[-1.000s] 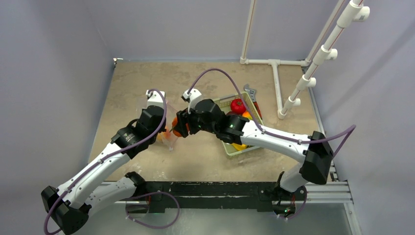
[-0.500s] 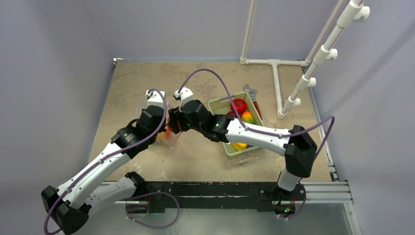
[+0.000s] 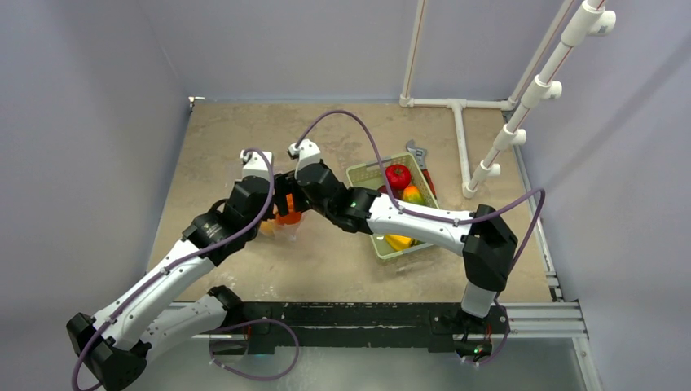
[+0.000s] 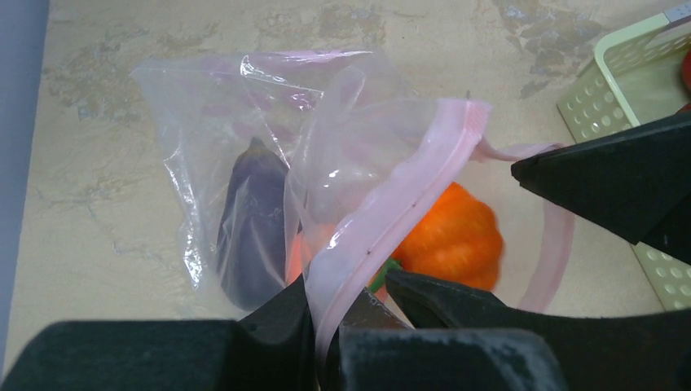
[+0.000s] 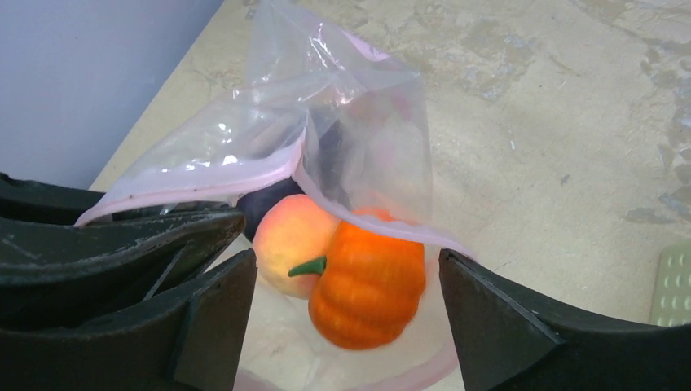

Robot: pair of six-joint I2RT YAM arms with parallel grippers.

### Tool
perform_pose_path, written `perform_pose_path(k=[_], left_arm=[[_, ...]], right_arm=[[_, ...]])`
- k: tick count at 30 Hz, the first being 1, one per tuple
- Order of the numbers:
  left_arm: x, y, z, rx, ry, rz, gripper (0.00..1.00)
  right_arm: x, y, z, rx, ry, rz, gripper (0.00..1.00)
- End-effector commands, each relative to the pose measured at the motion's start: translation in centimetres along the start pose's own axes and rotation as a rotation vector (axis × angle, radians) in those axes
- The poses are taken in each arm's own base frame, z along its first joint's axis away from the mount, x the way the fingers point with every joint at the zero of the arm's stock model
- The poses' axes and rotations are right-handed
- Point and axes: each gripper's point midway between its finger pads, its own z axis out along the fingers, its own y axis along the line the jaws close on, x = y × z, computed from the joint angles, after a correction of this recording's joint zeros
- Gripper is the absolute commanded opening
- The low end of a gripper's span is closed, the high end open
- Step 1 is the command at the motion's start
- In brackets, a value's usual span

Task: Place the food in the zip-top bag and seal the zipper

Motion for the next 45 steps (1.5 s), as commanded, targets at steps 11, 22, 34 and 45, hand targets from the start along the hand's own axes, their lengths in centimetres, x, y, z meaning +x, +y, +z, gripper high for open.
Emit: perform_pose_path(k=[11,22,34,45], left_arm=[[-0.8,-0.2,0.1,0.009,-0.032,-0.012,0.00],[-0.9,-0.2,-0.1,0.014,-0.038,-0.016,0.00],[-0.8,-0.2,-0.1,0.016,-0.036,-0.015,0.00],[-0.9,-0.2,-0.2,0.018,-0.040,-0.017,0.00]], right_arm=[[-5.9,1.2,-4.2,-0.040,-0.134,0.118,0.90],[-6.5,-0.5,-8.5,0.000,-0.121,0.186,0.88],[-2.7,-1.9,-9.0,0.034,-0.041,0.258,0.87],[-0.6,-1.8,-6.5,0.047,0.007,0.255,0.84]])
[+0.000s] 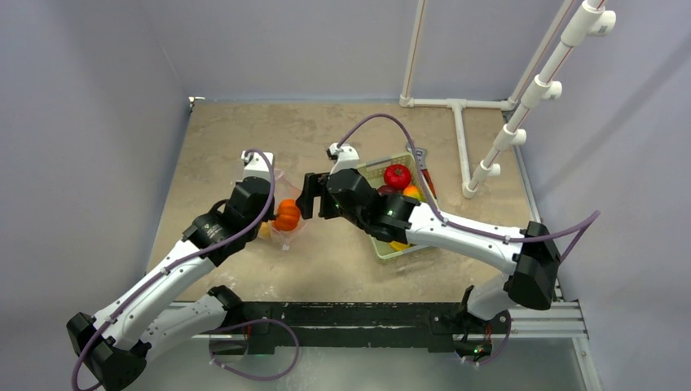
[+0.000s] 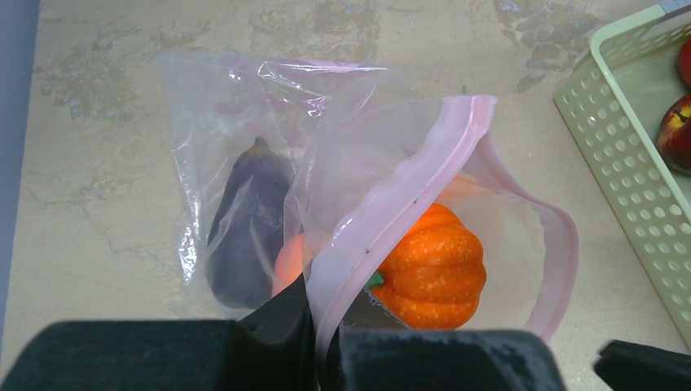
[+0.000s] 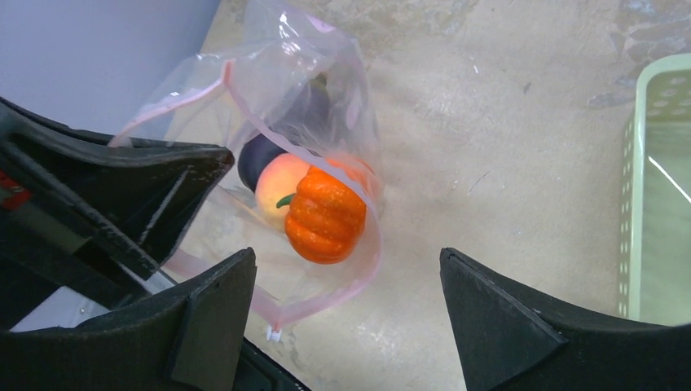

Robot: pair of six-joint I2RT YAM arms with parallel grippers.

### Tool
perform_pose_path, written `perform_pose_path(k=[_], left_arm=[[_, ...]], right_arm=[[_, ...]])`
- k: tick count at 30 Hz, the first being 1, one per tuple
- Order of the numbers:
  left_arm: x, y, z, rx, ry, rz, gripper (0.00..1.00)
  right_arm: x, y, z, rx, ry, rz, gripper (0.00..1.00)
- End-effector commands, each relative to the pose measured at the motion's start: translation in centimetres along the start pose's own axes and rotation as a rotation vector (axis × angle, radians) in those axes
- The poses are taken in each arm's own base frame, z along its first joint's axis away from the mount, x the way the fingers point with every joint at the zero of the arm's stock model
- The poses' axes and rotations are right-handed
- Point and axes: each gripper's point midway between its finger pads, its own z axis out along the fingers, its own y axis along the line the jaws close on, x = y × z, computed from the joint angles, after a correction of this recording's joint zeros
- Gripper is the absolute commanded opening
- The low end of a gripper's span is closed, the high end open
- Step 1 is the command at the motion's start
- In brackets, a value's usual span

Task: Place the food in the zip-top bag and seal the zipper

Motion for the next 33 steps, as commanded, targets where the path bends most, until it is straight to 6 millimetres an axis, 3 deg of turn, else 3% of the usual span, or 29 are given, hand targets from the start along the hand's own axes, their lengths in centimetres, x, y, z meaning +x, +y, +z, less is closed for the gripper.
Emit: perform_pose_path(k=[1,7,20,33], left_arm=[[-1.1,-0.1,-0.2,0.012,-0.043,-0.019,0.00],[-1.2,-0.1,-0.3,0.018,-0.050,-0.022,0.00],[-1.2,-0.1,-0.3,0.017,-0.047,-0.022,0.00],[-1.1,-0.1,-0.2,0.014,-0.045,-0.020,0.00]], right_arm=[[0.1,0.6,1.1,-0.006,0.005,0.020,0.84],[1.2,0.2,2.6,0.001,0.026,0.032,0.82],[0.8,-2.1,5.7,0.031,0.022,0.100,0.66],[3.4,-2.6,8.2,0.031,0.066,0.100,0.54]])
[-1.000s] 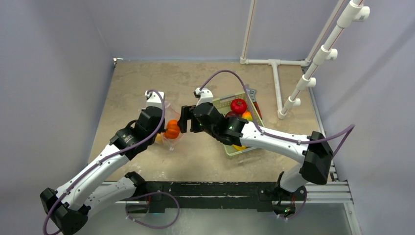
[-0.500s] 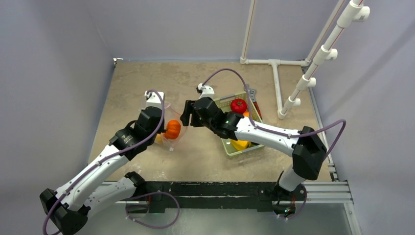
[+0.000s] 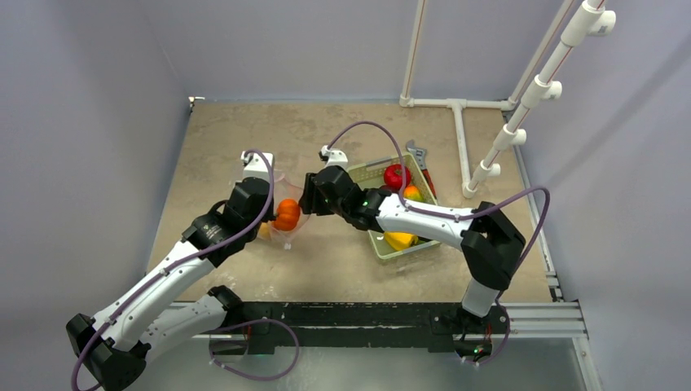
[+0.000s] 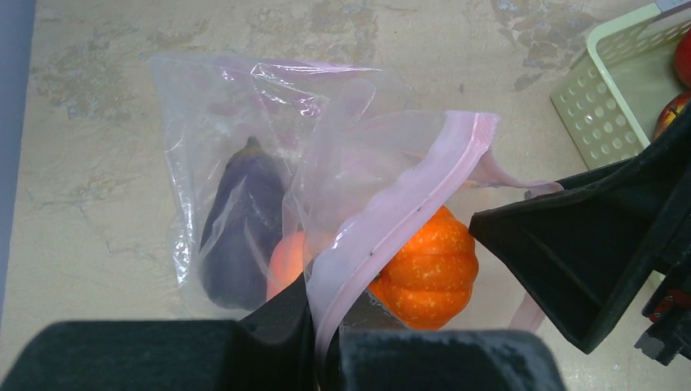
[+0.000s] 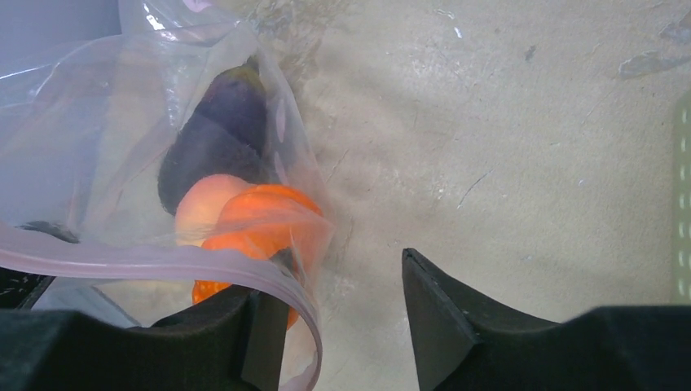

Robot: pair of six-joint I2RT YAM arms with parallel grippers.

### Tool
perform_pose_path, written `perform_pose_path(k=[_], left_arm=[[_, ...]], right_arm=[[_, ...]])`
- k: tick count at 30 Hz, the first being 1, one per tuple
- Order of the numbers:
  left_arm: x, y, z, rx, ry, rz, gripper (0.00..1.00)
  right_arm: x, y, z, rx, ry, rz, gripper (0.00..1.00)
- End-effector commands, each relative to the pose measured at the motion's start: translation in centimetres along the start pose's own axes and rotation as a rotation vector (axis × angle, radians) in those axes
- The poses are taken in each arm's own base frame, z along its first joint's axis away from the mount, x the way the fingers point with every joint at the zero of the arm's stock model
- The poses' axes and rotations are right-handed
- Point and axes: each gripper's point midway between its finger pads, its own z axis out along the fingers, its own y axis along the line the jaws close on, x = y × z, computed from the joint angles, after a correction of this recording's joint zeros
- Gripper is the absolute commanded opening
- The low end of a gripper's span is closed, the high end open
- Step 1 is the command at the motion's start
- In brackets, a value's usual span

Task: Place the food in the zip-top bag and seal the zipper

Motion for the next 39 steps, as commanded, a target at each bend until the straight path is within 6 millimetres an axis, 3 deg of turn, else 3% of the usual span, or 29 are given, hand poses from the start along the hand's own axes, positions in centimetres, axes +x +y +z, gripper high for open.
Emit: perform_pose_path(k=[1,7,9,18,25,30,39], left_arm=[[-1.1,-0.1,-0.1,0.006,-0.042,-0.017,0.00],[-1.1,-0.2,-0.2,0.019,-0.041,-0.020,0.00],[-1.2,-0.3,-0.3,0.025,-0.044,-0.022,0.00],[-1.7,-0.2,-2.1,0.062,-0.035,-0.063,0.00],[-4.3,-1.1,-5.4,0.162,-0.012,-0.117,0.00],[-4.5,-3.0,-7.1,0.280,0.063,-0.124,0.00],[-3.6,-7.3,-10.3,0.534,0.224,-0.148,0.00]], right_arm=[[-1.0,1.2,0.3,-0.043,-0.037,0.032,0.51],[-1.1,1.0,0.4,-0.031,-0.045,0.034,0.16],[-1.4,1.1,0.1,-0.033,-0.053,0.034,0.00],[-3.8,1.8,-3.8,-0.085,-0.104,0.013,0.00],[-5.5,2.9,-8.0,-0.156,-0.099,-0.097,0.00],[-5.7,4.2,-11.0,-0.242,-0.050,-0.206,0.00],[-7.3,6.8,-18.2,-0.391,0.009,-0.358,0.00]])
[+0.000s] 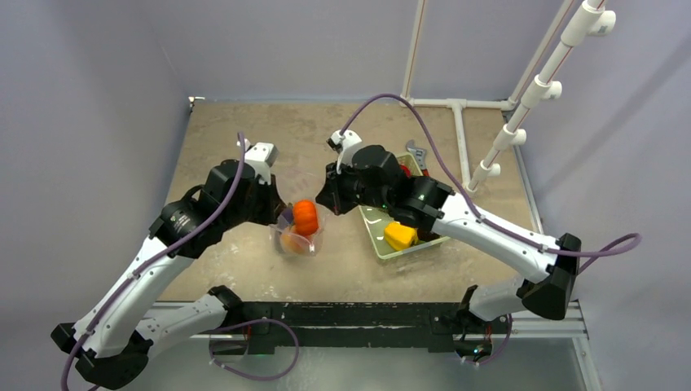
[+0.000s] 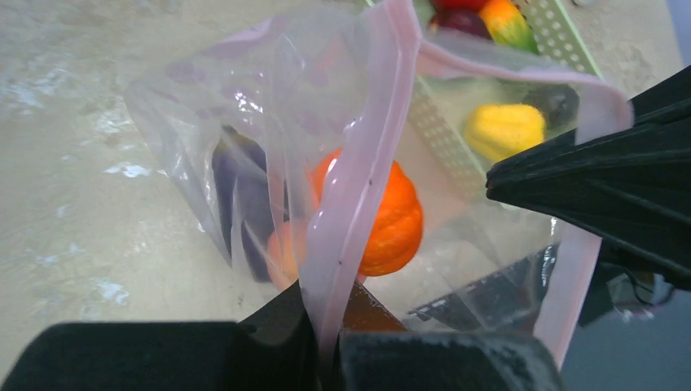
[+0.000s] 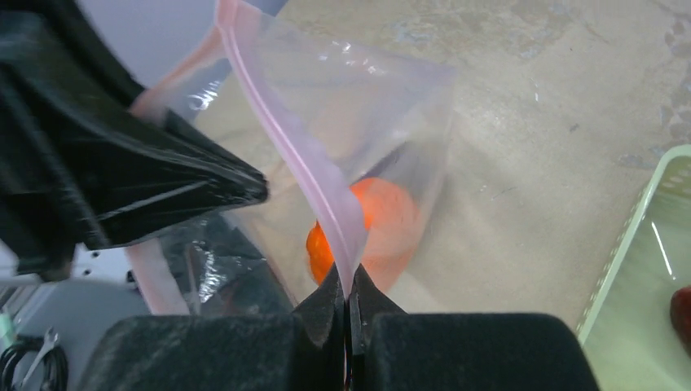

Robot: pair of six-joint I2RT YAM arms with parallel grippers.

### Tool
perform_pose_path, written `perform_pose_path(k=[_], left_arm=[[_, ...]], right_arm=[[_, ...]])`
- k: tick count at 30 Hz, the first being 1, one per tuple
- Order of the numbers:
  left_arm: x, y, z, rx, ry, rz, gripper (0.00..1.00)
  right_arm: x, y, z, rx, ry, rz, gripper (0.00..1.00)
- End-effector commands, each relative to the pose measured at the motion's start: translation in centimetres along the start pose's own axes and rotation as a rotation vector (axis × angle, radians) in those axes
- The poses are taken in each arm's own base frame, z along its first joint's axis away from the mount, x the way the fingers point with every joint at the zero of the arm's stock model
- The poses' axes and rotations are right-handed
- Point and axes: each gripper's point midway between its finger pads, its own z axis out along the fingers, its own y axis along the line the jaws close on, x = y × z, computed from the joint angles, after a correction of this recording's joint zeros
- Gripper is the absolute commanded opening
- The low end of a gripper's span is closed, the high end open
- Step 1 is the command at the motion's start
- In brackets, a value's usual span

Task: Place the food in the zip-top bag and seal the zipper

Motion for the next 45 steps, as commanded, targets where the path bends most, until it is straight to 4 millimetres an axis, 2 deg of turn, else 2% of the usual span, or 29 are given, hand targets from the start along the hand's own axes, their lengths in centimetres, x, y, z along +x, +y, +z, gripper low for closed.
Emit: perform_pose_path(k=[1,3,6,10,12,14,16,19,27,29,31,33,36,39,42,45], left_arm=[[0.4,-3.2,-1.7,0.163,0.068,-0.053,0.00],[0.6,-3.8,-1.6,0.191,0.075,-0.081,0.00],[1.5,-4.5,-0.3,0.225,0.089,-0.135,0.00],[3.6,-3.3,1.9,0.168,0.126,-0.168,0.00],[4.6,-2.8,2.8,0.142,0.137,-0.181,0.00],[5.2,-2.7,3.3,0.143,0.146,-0.191,0.00],[5.4,-2.8,3.5,0.146,0.147,-0.192,0.00],[4.4,-2.7,3.1,0.136,0.116,-0.181,0.00],[-2.7,-0.7,0.0,-0.008,-0.083,-0.107,0.00],[-4.1,-0.1,-0.8,-0.046,-0.119,-0.086,0.00],[-4.6,0.5,-0.9,-0.083,-0.134,-0.074,0.00],[-4.1,0.9,-0.3,-0.105,-0.119,-0.062,0.00],[-1.7,1.5,1.8,-0.128,-0.061,-0.061,0.00],[0.7,1.6,3.4,-0.116,-0.016,-0.080,0.00],[1.7,1.5,3.8,-0.098,0.003,-0.095,0.00],[0.4,1.4,2.7,-0.101,-0.034,-0.095,0.00]], right_arm=[[-3.1,2.7,-4.9,-0.100,-0.023,-0.093,0.00],[-3.0,2.4,-4.9,-0.080,-0.017,-0.083,0.00],[-1.1,1.3,-2.9,-0.037,0.026,-0.041,0.00],[3.3,-0.8,0.5,0.020,0.121,-0.003,0.00],[4.8,-1.5,1.4,0.037,0.147,0.009,0.00],[5.5,-2.3,1.7,0.069,0.158,0.013,0.00],[5.1,-2.5,1.5,0.086,0.146,0.016,0.00],[3.2,-2.3,0.8,0.103,0.093,0.018,0.00],[-3.8,-1.3,-1.0,0.150,-0.091,0.050,0.00],[-5.0,-1.3,-1.5,0.161,-0.132,0.060,0.00],[-4.7,-2.1,-1.1,0.181,-0.131,0.067,0.00],[-3.3,-2.9,-0.1,0.199,-0.100,0.075,0.00],[-0.4,-4.0,2.1,0.203,-0.041,0.081,0.00],[1.9,-4.3,3.6,0.189,0.017,0.093,0.00],[2.1,-3.8,3.9,0.160,0.020,0.101,0.00],[0.8,-3.2,3.4,0.143,-0.009,0.103,0.00]])
